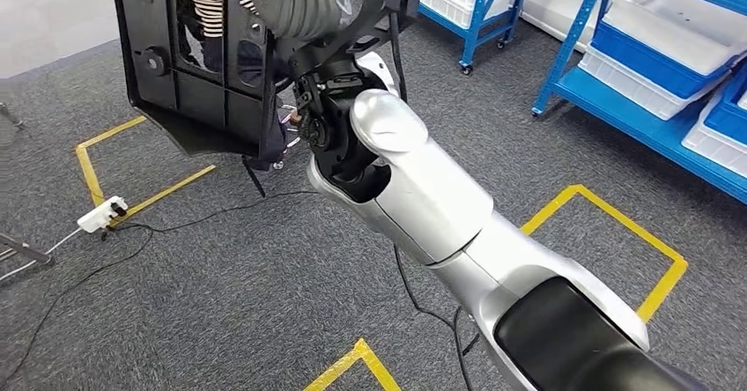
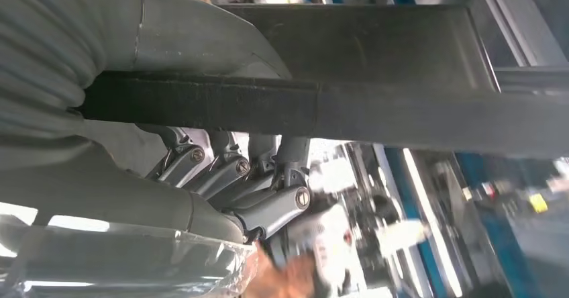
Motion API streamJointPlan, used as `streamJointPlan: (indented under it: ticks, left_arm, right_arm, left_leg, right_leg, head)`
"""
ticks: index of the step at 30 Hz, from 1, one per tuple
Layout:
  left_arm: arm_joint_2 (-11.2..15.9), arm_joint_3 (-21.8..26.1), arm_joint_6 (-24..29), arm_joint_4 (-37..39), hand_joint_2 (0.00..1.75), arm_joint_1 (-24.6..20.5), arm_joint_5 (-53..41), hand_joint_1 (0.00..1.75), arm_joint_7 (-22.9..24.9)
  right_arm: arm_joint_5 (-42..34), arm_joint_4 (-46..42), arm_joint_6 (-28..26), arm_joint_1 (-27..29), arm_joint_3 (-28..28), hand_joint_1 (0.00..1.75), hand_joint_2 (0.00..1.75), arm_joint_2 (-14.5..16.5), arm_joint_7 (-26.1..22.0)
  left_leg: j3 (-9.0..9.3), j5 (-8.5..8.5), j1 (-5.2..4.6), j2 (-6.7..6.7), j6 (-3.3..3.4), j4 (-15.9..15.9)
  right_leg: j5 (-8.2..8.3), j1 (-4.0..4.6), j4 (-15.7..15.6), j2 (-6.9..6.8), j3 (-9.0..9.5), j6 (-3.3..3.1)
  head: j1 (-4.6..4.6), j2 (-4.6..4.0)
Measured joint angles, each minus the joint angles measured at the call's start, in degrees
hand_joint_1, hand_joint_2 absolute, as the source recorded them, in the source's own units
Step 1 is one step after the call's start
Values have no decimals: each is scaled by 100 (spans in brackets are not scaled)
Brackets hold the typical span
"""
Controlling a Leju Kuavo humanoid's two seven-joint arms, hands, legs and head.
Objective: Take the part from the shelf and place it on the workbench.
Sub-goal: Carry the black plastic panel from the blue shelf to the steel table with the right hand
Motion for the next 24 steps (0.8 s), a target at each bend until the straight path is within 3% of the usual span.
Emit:
streamJointPlan:
  ticks: [1, 2, 3, 5, 7, 9, 11, 12, 14, 16, 17, 18, 20, 22, 24]
  left_arm:
    - [-47, 28, -1, -102, 175, 11, -66, 0, 106]
    - [-89, 49, 0, -204, 175, 23, -127, 0, 197]
    - [-129, 68, 1, -299, 175, 33, -176, 0, 263]
    - [-202, 102, 0, -440, 175, 33, -253, 0, 316]
    - [-269, 131, -1, -546, 175, 18, -321, 0, 337]
    - [-308, 147, 0, -623, 175, 13, -393, 0, 353]
    - [-340, 156, 1, -706, 175, 22, -531, 0, 438]
    - [-359, 159, 2, -765, 175, 25, -632, 0, 513]
    - [-403, 166, 2, -883, 175, 27, -807, 0, 650]
    - [-439, 177, 2, -962, 175, 33, -887, 0, 726]
    - [-455, 182, 2, -1004, 175, 38, -950, 0, 797]
    - [-476, 186, 2, -1058, 175, 42, -1051, 0, 902]
    - [-524, 188, 2, -1191, 175, 48, -1326, 0, 1161]
    - [-567, 191, 2, -1302, 175, 59, -1459, 0, 1263]
    - [-603, 199, 2, -1364, 175, 86, -1377, 0, 1168]
  right_arm:
    - [-59, 12, -12, -30, 97, 175, 175, 0, -14]
    - [-113, 25, -29, -56, 189, 175, 175, 0, -23]
    - [-162, 39, -51, -85, 273, 175, 175, 0, -32]
    - [-230, 69, -125, -161, 400, 175, 175, -1, -63]
    - [-302, 107, -191, -248, 500, 175, 175, -3, -94]
    - [-447, 146, -207, -305, 577, 175, 175, -3, -98]
    - [-638, 189, -206, -332, 627, 175, 175, -7, -133]
    - [-733, 214, -205, -342, 648, 175, 175, -12, -166]
    - [-890, 272, -203, -348, 690, 175, 175, -25, -220]
    - [-961, 327, -202, -337, 730, 175, 175, -29, -234]
    - [-998, 350, -199, -336, 747, 175, 175, -28, -252]
    - [-1046, 367, -196, -340, 762, 175, 175, -25, -282]
    - [-1219, 386, -165, -361, 804, 175, 175, -20, -379]
    - [-1478, 400, -108, -379, 847, 175, 175, -19, -498]
    - [-1686, 424, -133, -398, 885, 175, 175, -9, -619]
  left_leg:
    - [-100, -11, 29, 29, -31, 155]
    - [-79, 86, 58, 59, -60, 82]
    - [68, 264, 86, 109, -86, -213]
    - [504, 603, 110, 346, -120, -1009]
    - [710, 714, 86, 459, -68, -1397]
    - [695, 713, 48, 331, 37, -1410]
    - [706, 733, 44, 212, 139, -1433]
    - [712, 744, 51, 151, 187, -1445]
    - [709, 750, 54, 28, 244, -1449]
    - [707, 747, 42, -122, 256, -1447]
    - [708, 747, 35, -204, 256, -1446]
    - [711, 747, 30, -285, 255, -1444]
    - [708, 751, 24, -434, 242, -1434]
    - [687, 757, 28, -541, 203, -1424]
    - [666, 774, 52, -626, 132, -1440]
  right_leg:
    - [-10, -1, 2, -64, 2, 0]
    - [-21, -6, 4, -124, 7, 8]
    - [-38, -14, 11, -178, 16, 28]
    - [-98, 5, 50, -273, 32, 100]
    - [-151, 51, 80, -357, 44, 172]
    - [-176, 72, 68, -455, 75, 229]
    - [-280, 47, 198, -375, 32, 272]
    - [-406, 31, 437, -253, -79, 270]
    - [-737, 15, 1238, 4, -475, 234]
    - [-902, 18, 1848, 86, -803, 242]
    - [-844, 21, 1830, 100, -817, 269]
    - [-705, 20, 1589, 119, -724, 300]
    - [-330, 15, 738, 300, -361, 328]
    - [-111, 18, 205, 454, -128, 285]
    - [-68, 34, 133, 412, -85, 218]
  head:
    - [-1, 0]
    - [-2, 0]
    - [-1, 0]
    - [-5, 0]
    - [11, 0]
    - [32, 0]
    - [34, 0]
    - [38, 0]
    - [48, 0]
    - [52, 0]
    - [54, 0]
    - [54, 0]
    - [56, 0]
    - [53, 0]
    - [54, 0]
